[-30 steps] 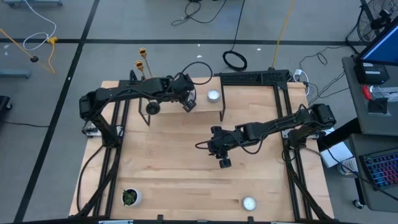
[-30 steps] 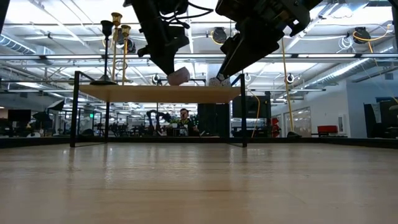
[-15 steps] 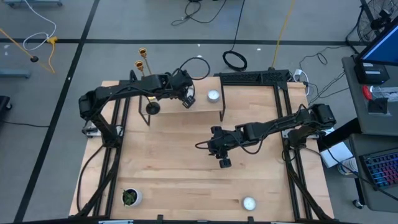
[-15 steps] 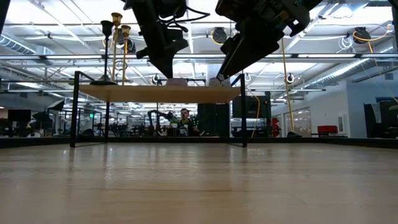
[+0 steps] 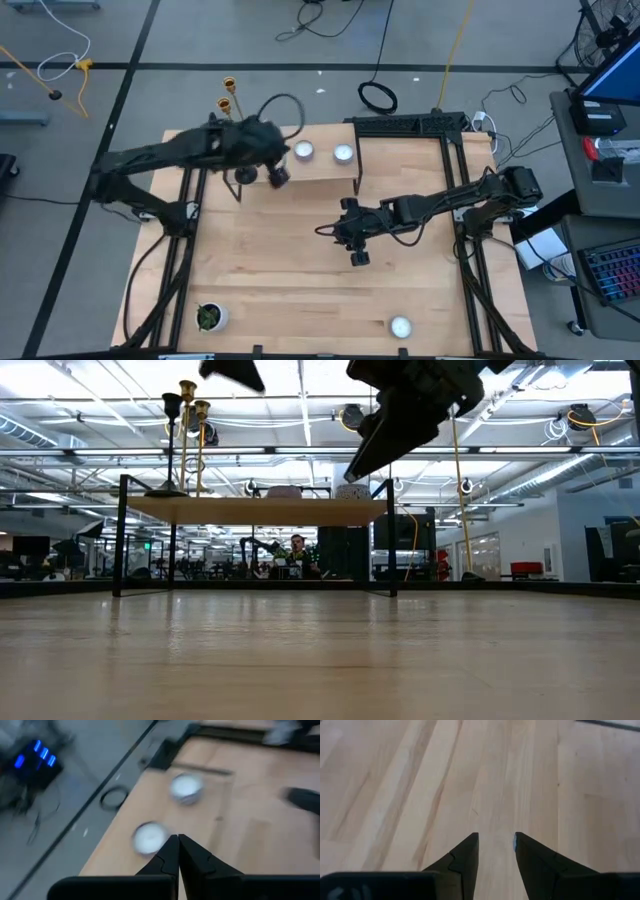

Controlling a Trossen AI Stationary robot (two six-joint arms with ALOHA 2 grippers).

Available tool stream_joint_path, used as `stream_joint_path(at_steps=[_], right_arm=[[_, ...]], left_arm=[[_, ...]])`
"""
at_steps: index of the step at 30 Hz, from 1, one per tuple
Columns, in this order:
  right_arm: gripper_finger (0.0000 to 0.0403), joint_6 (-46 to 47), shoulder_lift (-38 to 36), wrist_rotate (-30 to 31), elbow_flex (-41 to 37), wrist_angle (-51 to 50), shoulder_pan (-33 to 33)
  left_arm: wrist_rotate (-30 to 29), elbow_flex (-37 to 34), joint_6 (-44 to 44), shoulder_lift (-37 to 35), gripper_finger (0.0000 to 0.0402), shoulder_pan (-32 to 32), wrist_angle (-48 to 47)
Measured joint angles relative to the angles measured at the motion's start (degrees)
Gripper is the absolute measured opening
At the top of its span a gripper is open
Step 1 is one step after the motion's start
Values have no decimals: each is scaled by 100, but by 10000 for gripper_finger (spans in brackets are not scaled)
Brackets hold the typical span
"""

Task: Pick & Place candle stick holders
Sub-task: Put the blue white candle bottle on the shelf

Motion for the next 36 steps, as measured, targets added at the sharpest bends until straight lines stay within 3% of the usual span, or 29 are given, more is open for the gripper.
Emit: stream_joint_path(at_steps=[8, 12, 18, 23, 28, 36], right_arm=[[132, 393, -497, 0, 3, -1017, 304], [150, 856, -541, -2, 1, -1699, 562], [191, 2177, -519, -44, -1, -2585, 899], [213, 3567, -521, -648, -11, -3338, 1393], [213, 5415, -521, -1168, -293, -2756, 2049], [212, 7661, -442, -1241, -1130, -1406, 2936]], left_arm=[[-106, 1, 301, -790, 11, -1335, -190], [-544, 1, 135, -917, 7, -1925, -511], [-1455, -162, -340, -890, 12, -2550, -704], [-1856, -605, -641, -884, 4, -2754, -615], [-2455, -1070, -967, -882, 15, -2799, -573], [-2536, -1483, -1078, -881, 19, -2795, -47]])
